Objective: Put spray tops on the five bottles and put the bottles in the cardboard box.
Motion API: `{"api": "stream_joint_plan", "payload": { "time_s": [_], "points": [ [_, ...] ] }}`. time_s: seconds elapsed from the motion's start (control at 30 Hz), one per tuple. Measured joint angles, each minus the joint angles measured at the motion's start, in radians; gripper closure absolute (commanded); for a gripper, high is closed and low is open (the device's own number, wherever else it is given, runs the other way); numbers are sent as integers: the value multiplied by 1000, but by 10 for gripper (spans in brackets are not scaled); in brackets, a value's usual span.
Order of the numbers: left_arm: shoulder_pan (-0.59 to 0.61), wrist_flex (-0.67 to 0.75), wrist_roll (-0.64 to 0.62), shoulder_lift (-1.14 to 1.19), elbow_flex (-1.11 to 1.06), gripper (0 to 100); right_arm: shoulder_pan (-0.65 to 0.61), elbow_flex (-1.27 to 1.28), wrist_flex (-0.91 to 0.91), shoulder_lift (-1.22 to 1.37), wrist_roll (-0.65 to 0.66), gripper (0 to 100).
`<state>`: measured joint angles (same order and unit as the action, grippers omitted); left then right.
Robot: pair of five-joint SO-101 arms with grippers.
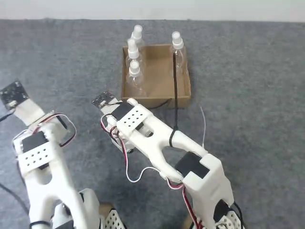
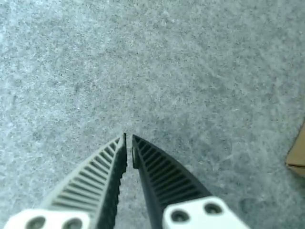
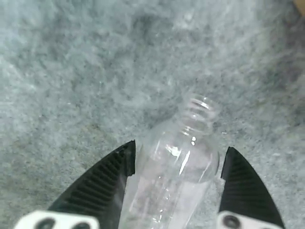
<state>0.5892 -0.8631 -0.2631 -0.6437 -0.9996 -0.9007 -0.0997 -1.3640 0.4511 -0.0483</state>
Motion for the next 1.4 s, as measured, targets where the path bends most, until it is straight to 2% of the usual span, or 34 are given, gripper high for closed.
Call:
{"api": "stream_joint_plan", "payload": {
  "time_s": [0.1, 0.27, 0.37, 0.6, 0.77, 1.2, 1.4],
  "points": [
    [0, 0, 0, 0, 0, 987, 0, 0, 0, 0, 0, 757],
    [0, 0, 0, 0, 0, 987, 0, 0, 0, 0, 0, 866],
    [0, 0, 0, 0, 0, 987, 0, 0, 0, 0, 0, 890],
    [0, 0, 0, 0, 0, 987, 0, 0, -2, 0, 0, 894],
    [0, 0, 0, 0, 0, 987, 0, 0, -66, -32, 0, 890],
    [0, 0, 0, 0, -3, 987, 0, 0, -255, -339, 0, 894],
    [-2, 68, 0, 0, -41, 987, 0, 0, -341, -483, 0, 894]
  ]
}}
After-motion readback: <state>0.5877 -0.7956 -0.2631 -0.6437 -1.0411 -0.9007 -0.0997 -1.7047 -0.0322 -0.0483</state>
